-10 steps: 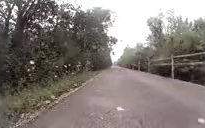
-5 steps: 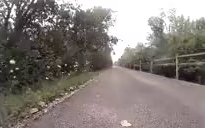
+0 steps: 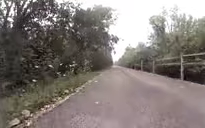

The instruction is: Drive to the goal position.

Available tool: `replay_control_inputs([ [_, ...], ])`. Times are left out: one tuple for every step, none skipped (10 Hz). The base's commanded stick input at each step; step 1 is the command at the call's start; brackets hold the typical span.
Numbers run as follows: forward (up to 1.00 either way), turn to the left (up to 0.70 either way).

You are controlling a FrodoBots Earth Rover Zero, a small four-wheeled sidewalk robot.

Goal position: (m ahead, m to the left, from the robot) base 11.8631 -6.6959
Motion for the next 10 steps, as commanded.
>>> replay_control_inputs([
  [0.7,0.0],
  [0.7,0.0],
  [0.7,0.0],
  [0.7,-0.24],
  [0.7,-0.32],
  [0.7,-0.31],
  [0.7,-0.3],
  [0.7,-0.09],
  [0.7,0.0],
  [0.7,0.0],
])
